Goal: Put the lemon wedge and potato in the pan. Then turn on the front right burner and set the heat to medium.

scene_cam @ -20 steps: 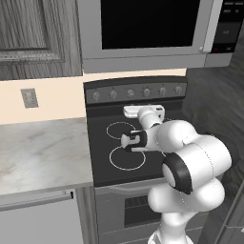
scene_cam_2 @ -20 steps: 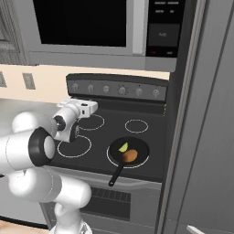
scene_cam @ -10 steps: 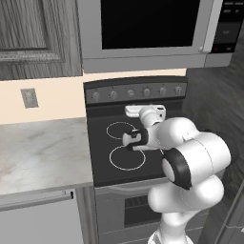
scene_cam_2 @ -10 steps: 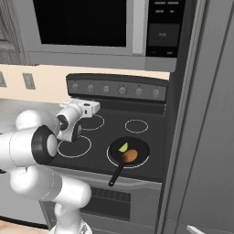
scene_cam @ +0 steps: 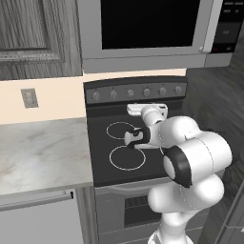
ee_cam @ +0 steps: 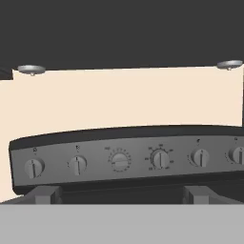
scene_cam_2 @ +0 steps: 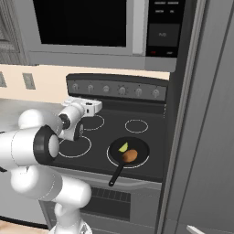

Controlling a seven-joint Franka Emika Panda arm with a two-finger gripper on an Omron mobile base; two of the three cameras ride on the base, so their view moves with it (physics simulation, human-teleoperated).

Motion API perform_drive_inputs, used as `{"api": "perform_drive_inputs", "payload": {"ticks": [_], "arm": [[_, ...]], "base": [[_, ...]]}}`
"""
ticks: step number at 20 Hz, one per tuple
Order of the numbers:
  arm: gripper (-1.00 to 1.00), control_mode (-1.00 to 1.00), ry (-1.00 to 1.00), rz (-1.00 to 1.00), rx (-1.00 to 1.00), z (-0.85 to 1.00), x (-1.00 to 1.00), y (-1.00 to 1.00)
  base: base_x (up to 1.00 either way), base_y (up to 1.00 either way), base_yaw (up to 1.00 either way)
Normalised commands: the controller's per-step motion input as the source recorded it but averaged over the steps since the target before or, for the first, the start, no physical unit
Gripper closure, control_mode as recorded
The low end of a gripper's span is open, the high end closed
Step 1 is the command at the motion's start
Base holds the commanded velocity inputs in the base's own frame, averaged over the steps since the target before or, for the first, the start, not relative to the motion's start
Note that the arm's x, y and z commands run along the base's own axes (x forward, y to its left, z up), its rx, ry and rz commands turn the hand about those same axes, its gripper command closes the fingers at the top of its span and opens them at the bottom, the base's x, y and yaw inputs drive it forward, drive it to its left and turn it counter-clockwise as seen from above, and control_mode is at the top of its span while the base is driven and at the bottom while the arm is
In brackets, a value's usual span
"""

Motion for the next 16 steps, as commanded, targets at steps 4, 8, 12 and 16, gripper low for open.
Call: {"api": "perform_drive_inputs", "payload": {"ticks": [4, 8, 12, 16], "arm": [[-1.00, -1.00, 0.00, 0.00, -0.01, -0.23, 0.01, -0.19], [-1.00, -1.00, 0.00, 0.00, 0.00, -0.26, 0.06, -0.12], [-1.00, -1.00, -0.01, 0.02, 0.00, -0.10, 0.19, -0.20], [-1.00, -1.00, 0.00, 0.03, 0.00, -0.01, 0.28, -0.34]], "base": [[0.00, 0.00, 0.00], [0.00, 0.00, 0.00], [0.00, 0.00, 0.00], [0.00, 0.00, 0.00]]}}
